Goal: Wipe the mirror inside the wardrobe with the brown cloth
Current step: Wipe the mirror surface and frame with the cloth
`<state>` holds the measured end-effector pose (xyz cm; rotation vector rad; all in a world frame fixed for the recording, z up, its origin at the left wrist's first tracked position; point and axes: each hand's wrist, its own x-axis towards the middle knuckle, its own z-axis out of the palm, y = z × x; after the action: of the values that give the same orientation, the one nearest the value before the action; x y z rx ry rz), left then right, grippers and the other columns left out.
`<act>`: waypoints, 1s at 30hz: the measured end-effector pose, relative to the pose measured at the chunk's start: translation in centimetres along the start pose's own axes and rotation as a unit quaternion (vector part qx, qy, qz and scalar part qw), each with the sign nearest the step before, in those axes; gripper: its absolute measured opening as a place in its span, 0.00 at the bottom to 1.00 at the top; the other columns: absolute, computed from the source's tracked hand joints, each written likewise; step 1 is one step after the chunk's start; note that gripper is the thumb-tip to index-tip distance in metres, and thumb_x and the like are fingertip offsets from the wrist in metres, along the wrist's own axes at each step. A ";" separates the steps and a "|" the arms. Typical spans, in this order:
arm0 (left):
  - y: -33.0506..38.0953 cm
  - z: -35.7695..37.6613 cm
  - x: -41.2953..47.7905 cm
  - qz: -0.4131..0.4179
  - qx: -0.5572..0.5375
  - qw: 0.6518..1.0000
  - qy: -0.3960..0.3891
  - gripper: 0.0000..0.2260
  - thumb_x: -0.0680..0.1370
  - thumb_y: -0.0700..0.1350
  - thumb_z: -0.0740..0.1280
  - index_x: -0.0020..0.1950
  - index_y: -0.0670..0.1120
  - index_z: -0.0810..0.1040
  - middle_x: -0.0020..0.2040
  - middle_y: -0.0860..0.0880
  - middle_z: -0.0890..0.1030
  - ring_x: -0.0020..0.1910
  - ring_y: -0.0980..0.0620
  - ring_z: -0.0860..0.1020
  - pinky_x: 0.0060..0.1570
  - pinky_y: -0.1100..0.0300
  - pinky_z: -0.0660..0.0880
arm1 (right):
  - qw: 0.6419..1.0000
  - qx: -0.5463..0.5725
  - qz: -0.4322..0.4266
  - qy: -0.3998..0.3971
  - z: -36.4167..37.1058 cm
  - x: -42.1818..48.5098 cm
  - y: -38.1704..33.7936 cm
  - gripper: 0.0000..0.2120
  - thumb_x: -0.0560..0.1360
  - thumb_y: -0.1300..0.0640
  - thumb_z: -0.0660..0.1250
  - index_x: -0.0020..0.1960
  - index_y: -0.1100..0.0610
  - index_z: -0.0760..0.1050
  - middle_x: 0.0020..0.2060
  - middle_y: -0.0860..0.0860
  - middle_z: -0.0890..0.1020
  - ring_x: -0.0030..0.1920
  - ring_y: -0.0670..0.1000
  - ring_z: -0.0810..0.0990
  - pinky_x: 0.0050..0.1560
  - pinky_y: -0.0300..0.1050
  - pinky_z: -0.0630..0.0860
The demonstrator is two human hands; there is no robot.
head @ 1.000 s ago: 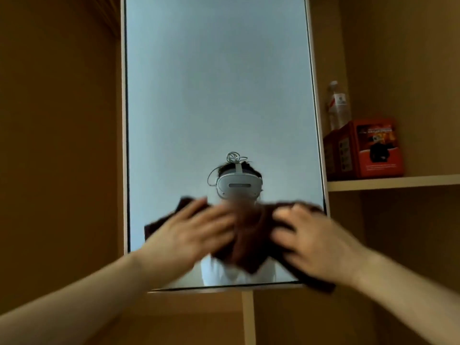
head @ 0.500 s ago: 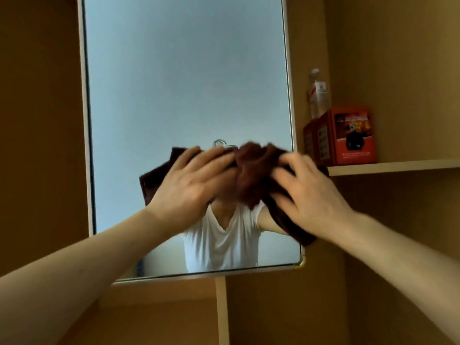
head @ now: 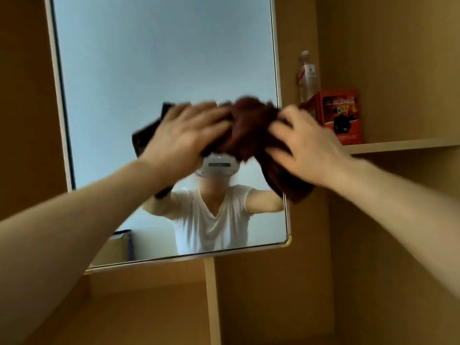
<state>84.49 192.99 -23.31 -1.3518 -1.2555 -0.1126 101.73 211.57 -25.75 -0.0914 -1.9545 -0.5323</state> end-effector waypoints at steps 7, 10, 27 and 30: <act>0.4 0.3 1.4 -0.060 -0.019 0.998 0.028 0.26 0.68 0.35 0.68 0.67 0.46 0.75 0.69 0.46 0.73 0.68 0.39 0.68 0.65 0.39 0.63 | 0.991 0.010 0.103 0.087 1.6 0.7 -1.7 0.15 0.76 0.52 0.63 0.59 0.57 0.70 0.55 0.57 0.69 0.56 0.58 0.71 0.38 0.51 0.76; 2.5 1.2 -1.6 -0.013 -0.048 0.999 0.002 0.21 0.72 0.42 0.63 0.64 0.45 0.77 0.69 0.45 0.73 0.68 0.39 0.70 0.64 0.39 0.64 | 0.993 0.000 0.097 0.062 3.1 -4.2 -3.8 0.14 0.74 0.51 0.64 0.55 0.59 0.70 0.52 0.58 0.71 0.50 0.59 0.73 0.30 0.44 0.70; -2.3 -3.1 1.3 -0.072 0.036 0.995 -0.063 0.28 0.70 0.39 0.66 0.70 0.51 0.71 0.74 0.49 0.66 0.72 0.42 0.64 0.67 0.39 0.59 | 0.995 -0.060 0.079 -0.013 -1.5 5.0 -2.8 0.18 0.77 0.53 0.60 0.65 0.54 0.65 0.62 0.57 0.66 0.61 0.60 0.66 0.47 0.54 0.70; -4.2 -3.9 1.1 -0.135 0.033 0.990 -0.040 0.32 0.70 0.35 0.66 0.73 0.51 0.67 0.75 0.50 0.64 0.73 0.42 0.60 0.68 0.39 0.57 | 0.994 -0.046 0.096 0.021 -1.2 8.5 -4.3 0.17 0.77 0.56 0.59 0.66 0.54 0.67 0.62 0.58 0.67 0.61 0.61 0.66 0.52 0.56 0.68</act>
<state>84.36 189.35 -18.78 -1.1345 -1.4939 -0.2062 97.69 205.80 -19.21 -0.3213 -1.8572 -0.4926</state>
